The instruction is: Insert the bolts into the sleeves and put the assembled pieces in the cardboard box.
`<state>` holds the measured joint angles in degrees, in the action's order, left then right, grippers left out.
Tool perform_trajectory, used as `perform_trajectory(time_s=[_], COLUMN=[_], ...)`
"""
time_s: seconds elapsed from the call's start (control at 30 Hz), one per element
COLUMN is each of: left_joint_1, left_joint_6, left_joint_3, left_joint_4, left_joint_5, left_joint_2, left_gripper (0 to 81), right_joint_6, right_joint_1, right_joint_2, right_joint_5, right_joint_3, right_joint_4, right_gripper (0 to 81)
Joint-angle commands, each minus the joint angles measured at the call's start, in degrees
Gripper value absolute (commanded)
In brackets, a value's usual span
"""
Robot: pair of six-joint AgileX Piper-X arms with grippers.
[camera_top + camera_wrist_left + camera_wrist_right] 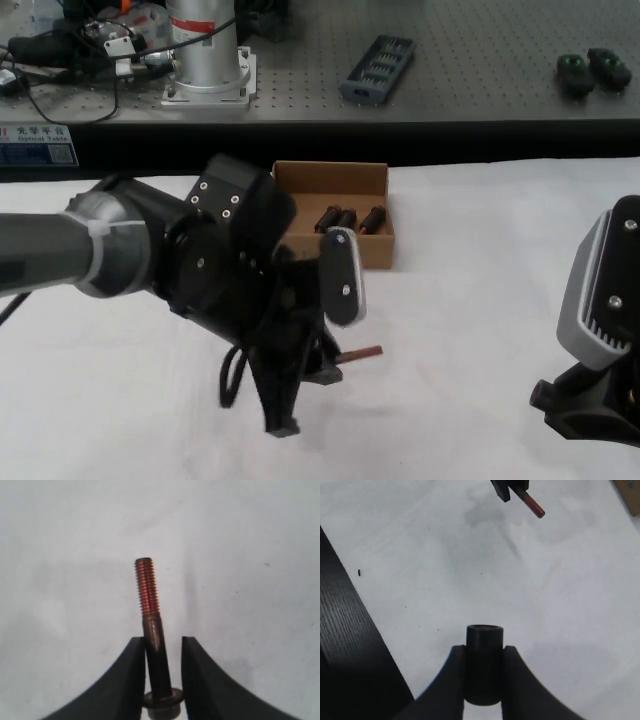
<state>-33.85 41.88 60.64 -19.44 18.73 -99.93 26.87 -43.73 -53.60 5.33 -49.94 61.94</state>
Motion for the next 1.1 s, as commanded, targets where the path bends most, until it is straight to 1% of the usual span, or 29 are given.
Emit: perform_trajectory(time_s=[0.0,0.13,0.23,0.33,0.47,0.6,0.7,0.83,0.93,1.07], left_joint_1=[-0.2,-0.2,-0.2,-0.2,-0.2,-0.2,-0.2,-0.2,-0.2,-0.2], left_joint_6=[33.3,47.1,57.1,72.2,89.0,98.6,101.4,102.3,102.0,99.1], left_joint_3=[0.6,0.5,0.5,0.5,0.5,0.5,0.5,0.5,0.5,0.5], left_joint_4=[-1.6,-1.9,-2.0,-2.7,-4.5,-6.7,-8.0,-8.0,-8.0,-8.0], left_joint_5=[7.5,7.7,7.4,5.9,4.6,1.6,-0.3,-0.4,-0.4,-0.4], left_joint_2=[1.8,1.8,1.8,1.8,0.9,-1.7,-3.2,-4.0,-4.0,-4.0], left_gripper=[0.6,0.6,0.6,0.6,0.6,0.6,0.6,0.6,0.6,0.6], right_joint_6=[1.0,3.7,4.0,4.0,4.0,4.0,3.6,2.2,1.1,0.8], right_joint_1=[0.2,0.2,0.2,0.2,0.2,0.2,0.2,0.2,0.2,0.2], right_joint_2=[0.5,0.5,0.5,0.5,0.5,0.5,0.5,0.5,0.5,0.5], right_joint_5=[0.8,0.8,0.8,0.8,0.8,0.8,0.8,0.8,0.8,0.8], right_joint_3=[-0.1,-0.1,-0.1,-0.1,-0.1,-0.1,-0.1,-0.1,-0.1,-0.1], right_joint_4=[-0.1,-0.1,0.0,0.3,0.3,0.3,0.3,0.3,0.3,0.3], right_gripper=[2.0,2.0,2.0,2.0,2.0,2.0,2.0,2.0,2.0,2.0])
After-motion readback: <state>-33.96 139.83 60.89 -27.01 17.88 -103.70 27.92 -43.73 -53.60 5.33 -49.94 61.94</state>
